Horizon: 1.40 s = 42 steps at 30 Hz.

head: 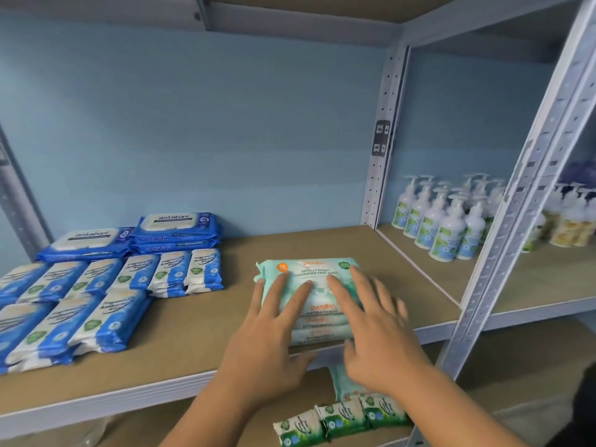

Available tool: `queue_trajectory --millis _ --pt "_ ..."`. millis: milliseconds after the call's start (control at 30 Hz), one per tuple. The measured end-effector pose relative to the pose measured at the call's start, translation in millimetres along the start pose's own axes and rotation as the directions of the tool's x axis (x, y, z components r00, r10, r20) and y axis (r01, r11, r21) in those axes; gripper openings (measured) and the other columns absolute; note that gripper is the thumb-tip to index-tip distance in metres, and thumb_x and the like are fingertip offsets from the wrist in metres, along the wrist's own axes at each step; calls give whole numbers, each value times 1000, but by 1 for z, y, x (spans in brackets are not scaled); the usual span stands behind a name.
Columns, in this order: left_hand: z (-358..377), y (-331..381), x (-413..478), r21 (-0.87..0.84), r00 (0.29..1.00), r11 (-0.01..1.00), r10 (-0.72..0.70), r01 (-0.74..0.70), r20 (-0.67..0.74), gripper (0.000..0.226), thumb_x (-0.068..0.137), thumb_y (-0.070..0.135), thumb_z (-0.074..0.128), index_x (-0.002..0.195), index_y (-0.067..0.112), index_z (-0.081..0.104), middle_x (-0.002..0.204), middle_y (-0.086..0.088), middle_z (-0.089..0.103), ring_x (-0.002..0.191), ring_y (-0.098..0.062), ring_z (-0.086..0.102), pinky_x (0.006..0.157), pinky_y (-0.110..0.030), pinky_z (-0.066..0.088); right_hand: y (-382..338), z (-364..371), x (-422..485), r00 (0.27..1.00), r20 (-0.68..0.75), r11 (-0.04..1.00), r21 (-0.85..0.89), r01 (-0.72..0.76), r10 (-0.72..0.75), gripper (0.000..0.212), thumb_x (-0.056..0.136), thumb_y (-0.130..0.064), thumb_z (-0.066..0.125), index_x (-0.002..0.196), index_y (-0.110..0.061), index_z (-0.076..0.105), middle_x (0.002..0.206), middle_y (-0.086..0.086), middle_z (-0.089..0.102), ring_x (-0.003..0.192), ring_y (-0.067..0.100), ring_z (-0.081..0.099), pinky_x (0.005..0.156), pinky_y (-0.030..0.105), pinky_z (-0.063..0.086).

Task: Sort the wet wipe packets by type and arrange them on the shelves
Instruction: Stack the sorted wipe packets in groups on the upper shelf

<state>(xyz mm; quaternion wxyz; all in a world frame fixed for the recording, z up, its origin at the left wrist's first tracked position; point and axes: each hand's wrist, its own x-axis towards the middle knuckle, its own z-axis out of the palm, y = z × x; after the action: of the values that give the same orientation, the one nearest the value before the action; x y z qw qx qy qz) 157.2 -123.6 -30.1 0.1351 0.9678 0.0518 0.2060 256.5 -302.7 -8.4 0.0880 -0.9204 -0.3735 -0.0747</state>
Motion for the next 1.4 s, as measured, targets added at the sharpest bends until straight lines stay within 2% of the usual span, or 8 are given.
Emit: queue_trajectory --millis 200,600,767,967,1067,1200,1333,1400 --pt "23 -13 12 -73 991 997 2 -12 -132 87 90 44 65 152 56 6 165 16 4 153 -23 17 111 -40 44 9 7 14 1000 -6 968 252 -4 6 105 84 -5 59 148 -59 -4 157 -31 -25 118 27 58 87 40 56" --pt "35 -51 69 -244 987 970 -50 12 -150 86 84 29 70 148 60 22 162 26 7 149 -5 21 114 -27 37 16 28 94 994 -81 924 380 -36 72 94 81 -3 62 146 -61 28 162 -32 4 132 10 50 100 22 47" --pt "46 -85 110 -337 995 941 -72 44 -71 89 83 8 72 145 59 34 159 34 11 116 38 22 87 10 23 24 44 143 992 -108 901 434 -17 70 92 80 -1 60 147 -57 32 162 -30 8 138 7 42 104 26 45" --pt "64 -122 169 -386 990 921 -101 57 -96 90 79 3 69 146 54 37 161 28 13 144 4 26 107 -12 32 33 63 212 983 -177 865 499 51 44 89 75 14 60 147 -36 47 165 -9 20 146 12 33 108 10 24" --pt "73 -136 192 -403 988 913 -112 62 -103 90 78 0 69 146 52 39 161 25 17 142 2 30 101 -4 30 43 77 242 972 -234 855 510 93 34 91 73 15 61 147 -37 47 164 -10 22 147 9 31 109 9 23" --pt "82 -146 211 -377 983 925 -106 42 -152 91 78 -1 69 146 53 38 162 23 18 145 1 27 113 -19 32 55 104 263 945 -326 834 529 160 25 95 72 13 62 146 -43 45 162 -26 18 142 -5 30 102 -2 21" --pt "82 -151 212 -376 964 927 -109 11 -241 96 75 2 73 153 40 31 163 13 18 136 19 24 111 -12 31 65 119 277 911 -409 799 566 205 56 91 72 11 66 146 -37 45 160 -22 23 145 -4 26 116 15 24" --pt "80 -155 211 -397 929 910 -240 115 -281 99 71 12 82 150 39 31 157 8 18 133 11 27 109 -15 30 74 117 280 905 -406 778 608 160 131 91 70 9 74 146 -34 48 157 -15 29 141 -2 32 116 14 26"
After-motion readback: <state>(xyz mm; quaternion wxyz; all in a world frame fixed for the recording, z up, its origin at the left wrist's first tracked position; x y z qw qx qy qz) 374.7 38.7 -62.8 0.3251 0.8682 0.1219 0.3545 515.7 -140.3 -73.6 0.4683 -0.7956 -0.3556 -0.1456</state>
